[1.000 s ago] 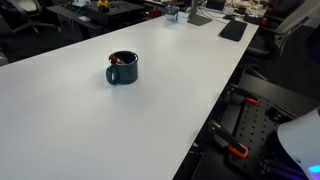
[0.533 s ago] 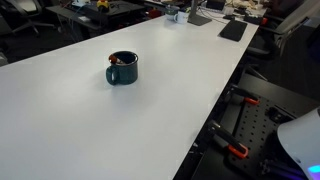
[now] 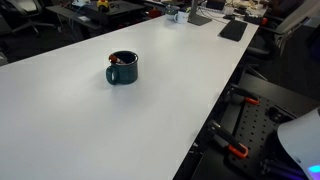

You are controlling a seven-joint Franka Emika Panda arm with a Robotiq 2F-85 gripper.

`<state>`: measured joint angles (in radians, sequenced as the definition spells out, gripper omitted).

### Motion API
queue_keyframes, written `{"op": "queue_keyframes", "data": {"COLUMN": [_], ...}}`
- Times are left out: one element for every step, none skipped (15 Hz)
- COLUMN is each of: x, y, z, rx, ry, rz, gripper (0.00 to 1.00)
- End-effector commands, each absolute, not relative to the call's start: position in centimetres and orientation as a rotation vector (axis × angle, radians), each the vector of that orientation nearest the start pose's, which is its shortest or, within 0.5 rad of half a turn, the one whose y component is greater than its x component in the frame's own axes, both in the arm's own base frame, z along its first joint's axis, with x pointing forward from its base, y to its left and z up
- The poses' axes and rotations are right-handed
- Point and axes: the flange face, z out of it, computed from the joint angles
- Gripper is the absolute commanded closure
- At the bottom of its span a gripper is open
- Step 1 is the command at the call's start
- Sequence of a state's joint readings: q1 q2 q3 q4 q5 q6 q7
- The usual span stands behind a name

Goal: Put the marker on the table

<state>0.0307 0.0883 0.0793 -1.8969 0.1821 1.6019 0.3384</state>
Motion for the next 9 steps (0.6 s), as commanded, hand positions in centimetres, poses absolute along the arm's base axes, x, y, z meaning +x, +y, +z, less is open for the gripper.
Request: {"op": "queue_keyframes", "data": {"x": [53.2,53.2,53.2,53.2,53.2,53.2,53.2,53.8,54.2], "y": [7.7,7.7,7.7,7.7,7.7,7.7,7.7,7.9,8.0], "z": [43.1,43.2,43.1,43.1,43.1,43.1,43.1,42.8,42.5], "rx": [-2.954,-2.954,-2.954,-2.954,-2.954,-2.954,-2.954,-2.957,-2.957], "ry": [0.399,0.399,0.399,0.399,0.399,0.399,0.399,0.398,0.406], "rz": [0.627,0.627,0.627,0.627,0.627,0.628,0.628,0.638,0.643], "gripper": [0.00,0.00,0.00,0.00,0.00,0.00,0.00,0.00,0.00]}}
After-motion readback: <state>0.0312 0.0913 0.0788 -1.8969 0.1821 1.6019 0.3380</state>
